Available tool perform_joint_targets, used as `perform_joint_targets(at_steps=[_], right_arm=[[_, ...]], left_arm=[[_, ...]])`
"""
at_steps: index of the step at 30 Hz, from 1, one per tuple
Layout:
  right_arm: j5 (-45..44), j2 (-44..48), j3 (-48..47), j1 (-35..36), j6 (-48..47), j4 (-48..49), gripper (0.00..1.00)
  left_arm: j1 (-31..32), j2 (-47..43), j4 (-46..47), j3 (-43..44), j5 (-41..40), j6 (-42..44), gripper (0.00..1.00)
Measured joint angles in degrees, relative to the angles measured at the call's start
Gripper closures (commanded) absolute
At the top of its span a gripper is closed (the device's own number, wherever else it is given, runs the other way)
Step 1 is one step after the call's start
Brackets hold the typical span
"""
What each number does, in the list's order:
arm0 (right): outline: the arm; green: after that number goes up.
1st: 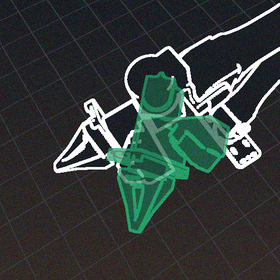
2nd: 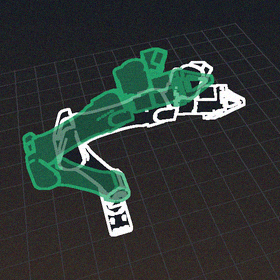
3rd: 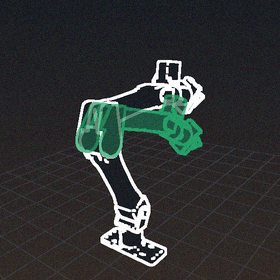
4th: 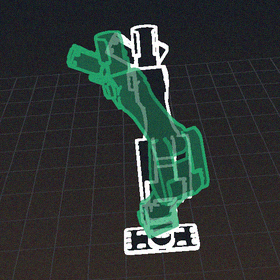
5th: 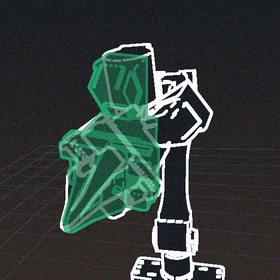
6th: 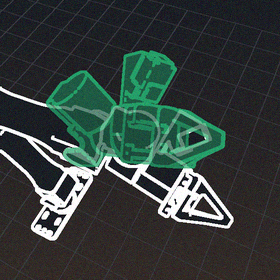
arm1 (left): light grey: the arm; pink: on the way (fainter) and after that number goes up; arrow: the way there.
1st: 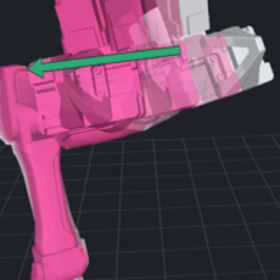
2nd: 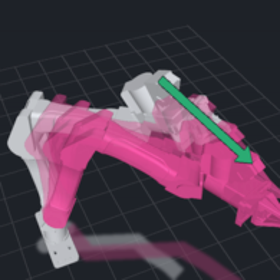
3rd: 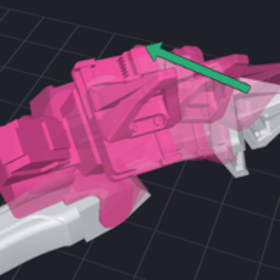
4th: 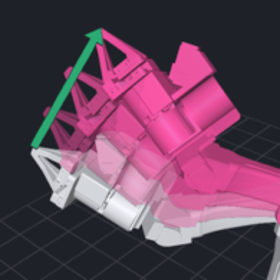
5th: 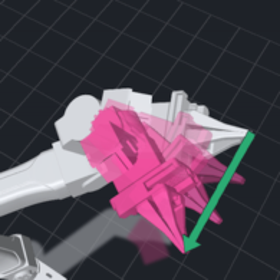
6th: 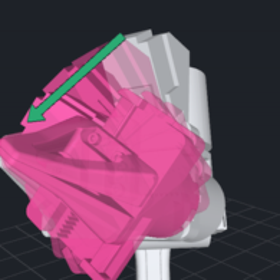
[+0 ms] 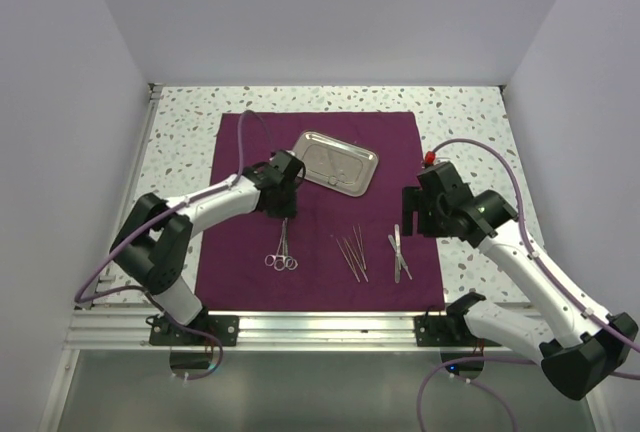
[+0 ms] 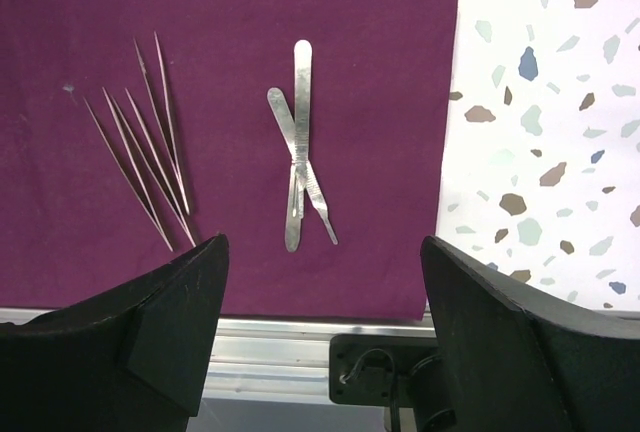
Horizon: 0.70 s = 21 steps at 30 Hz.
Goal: Open and lay out the surgical kit
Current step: Place the medical item in the surgical kit, then pick up the medical item from the container.
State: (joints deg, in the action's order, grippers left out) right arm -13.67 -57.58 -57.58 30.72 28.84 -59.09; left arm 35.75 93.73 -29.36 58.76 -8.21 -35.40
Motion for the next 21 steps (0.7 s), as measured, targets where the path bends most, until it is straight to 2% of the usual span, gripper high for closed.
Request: perform_joint_targets(at_steps=[2, 5, 17, 21], right_arm=[[0.13, 0.33, 0.00, 0.00, 0.02, -0.02, 0.19], [0.15, 1.16, 0.00, 0.00, 0.04, -0.07, 0.19], [-1.29, 2.93, -1.90, 0.00, 0.31, -3.72, 0.19], [-2.80, 2.91, -3.28, 0.00, 0.44, -5.29, 0.18]], left_arm=[[0.33, 1.88, -0.46, 2.78, -0.68, -0.46, 0.55], [0.44, 5.11, -1.44, 8.50, -1.53, -0.37, 0.55], [0.44, 32.46, -5.60, 49.81, -4.83, 3.56, 0.58], [0.44, 41.33, -7.80, 58.93, -5.16, 4.44, 0.58]])
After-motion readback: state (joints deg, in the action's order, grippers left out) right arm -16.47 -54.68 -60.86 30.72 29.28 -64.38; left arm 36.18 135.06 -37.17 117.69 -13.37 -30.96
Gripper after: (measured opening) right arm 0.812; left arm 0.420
